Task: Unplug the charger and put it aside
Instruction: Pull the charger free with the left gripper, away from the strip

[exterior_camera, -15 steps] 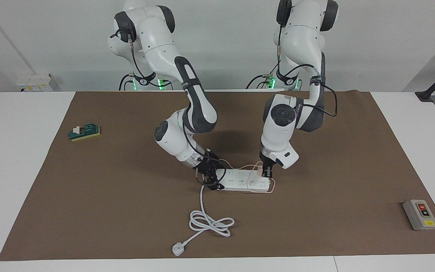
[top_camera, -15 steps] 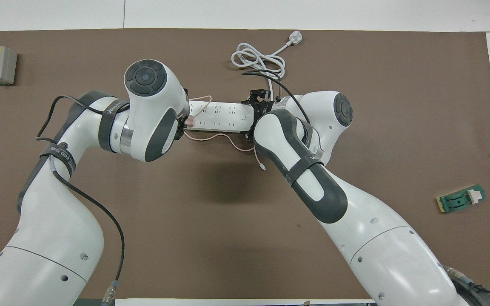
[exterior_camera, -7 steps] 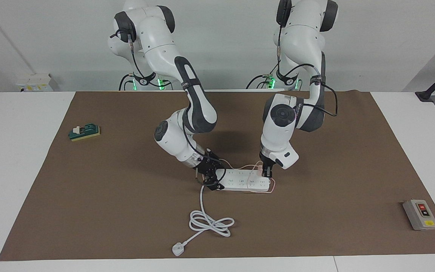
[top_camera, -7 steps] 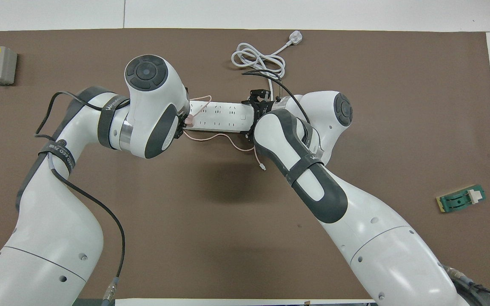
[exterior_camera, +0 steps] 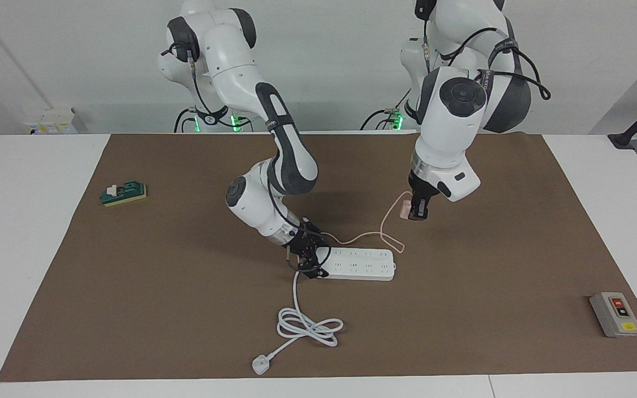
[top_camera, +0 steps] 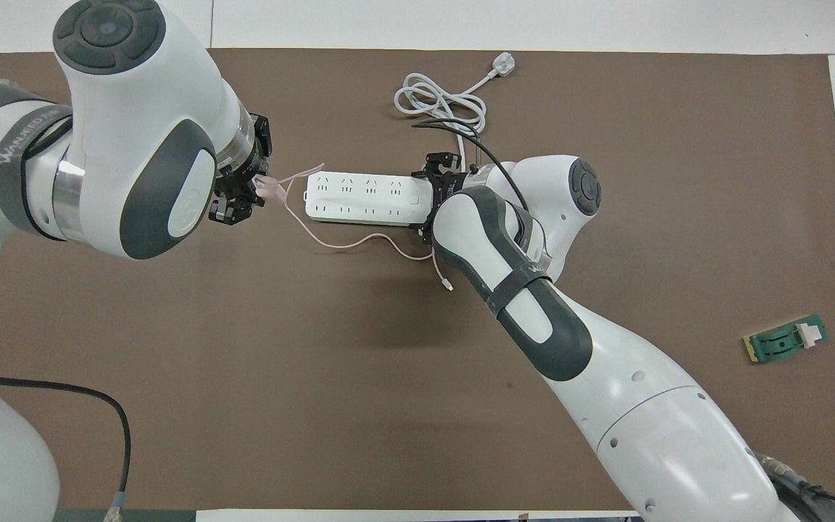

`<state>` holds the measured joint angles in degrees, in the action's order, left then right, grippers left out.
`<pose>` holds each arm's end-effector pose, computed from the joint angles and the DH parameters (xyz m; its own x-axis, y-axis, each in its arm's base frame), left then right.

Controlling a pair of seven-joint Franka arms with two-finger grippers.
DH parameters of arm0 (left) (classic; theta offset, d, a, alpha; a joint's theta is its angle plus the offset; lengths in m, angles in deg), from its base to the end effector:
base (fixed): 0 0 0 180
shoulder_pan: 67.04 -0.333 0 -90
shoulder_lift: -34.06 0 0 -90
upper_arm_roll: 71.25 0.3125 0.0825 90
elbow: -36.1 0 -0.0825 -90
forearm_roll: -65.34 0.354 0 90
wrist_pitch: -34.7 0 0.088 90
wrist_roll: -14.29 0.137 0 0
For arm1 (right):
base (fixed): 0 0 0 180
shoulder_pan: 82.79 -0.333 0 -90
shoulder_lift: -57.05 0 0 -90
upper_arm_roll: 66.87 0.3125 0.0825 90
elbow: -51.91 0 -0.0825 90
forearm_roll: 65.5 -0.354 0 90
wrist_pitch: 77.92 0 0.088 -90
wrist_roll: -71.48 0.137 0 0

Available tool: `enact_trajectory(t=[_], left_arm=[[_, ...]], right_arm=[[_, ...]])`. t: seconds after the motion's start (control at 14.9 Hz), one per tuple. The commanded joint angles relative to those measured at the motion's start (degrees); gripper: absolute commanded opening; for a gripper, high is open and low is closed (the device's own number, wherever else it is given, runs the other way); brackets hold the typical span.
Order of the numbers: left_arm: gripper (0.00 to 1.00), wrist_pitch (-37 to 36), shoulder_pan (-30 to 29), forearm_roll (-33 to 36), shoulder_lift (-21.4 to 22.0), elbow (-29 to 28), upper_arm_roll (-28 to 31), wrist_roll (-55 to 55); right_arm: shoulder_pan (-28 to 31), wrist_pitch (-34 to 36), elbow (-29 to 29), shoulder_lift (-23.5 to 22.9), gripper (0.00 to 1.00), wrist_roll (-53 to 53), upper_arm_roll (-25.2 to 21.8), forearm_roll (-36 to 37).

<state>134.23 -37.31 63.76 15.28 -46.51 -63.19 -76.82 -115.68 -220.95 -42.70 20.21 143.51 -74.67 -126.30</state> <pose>0.5756 -0.2442 0.4751 0.3530 0.9354 0.0187 0.9354 -0.3524 -0.0289 0.6164 0.3135 0.2517 0.0342 -0.8000 -0.5991 -0.9870 0.0674 -0.1463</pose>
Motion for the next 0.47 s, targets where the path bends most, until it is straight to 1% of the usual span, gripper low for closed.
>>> enact_trajectory(t=[0.0, 0.07, 0.13, 0.2, 0.4], left_arm=[[0.0, 2.07, -0.38, 0.7, -0.65, -1.41, -0.15, 4.6], [0.0, 2.07, -0.99, 1.65, -0.65, -1.5, -0.15, 7.58], [0.0, 2.25, -1.43, 2.53, -0.56, -1.5, -0.24, 11.52], [0.0, 2.42, -2.04, 2.63, -0.65, -1.59, -0.24, 16.35], [0.0, 2.16, -5.38, 2.72, -0.56, -1.85, -0.15, 33.04]], right_arm=[[-0.34, -1.47, 1.19, -1.13, 0.0, -2.42, 0.34, -2.3], [-0.34, -1.47, 1.01, -1.13, 0.24, -2.42, 0.34, -2.3], [-0.25, -1.47, 1.01, -1.13, 0.91, -2.42, 0.34, -2.22], [-0.34, -1.47, 1.18, -1.13, 1.0, -2.5, 0.34, -2.04], [-0.43, -1.47, 1.19, -0.95, 1.0, -2.33, 0.34, -2.21]])
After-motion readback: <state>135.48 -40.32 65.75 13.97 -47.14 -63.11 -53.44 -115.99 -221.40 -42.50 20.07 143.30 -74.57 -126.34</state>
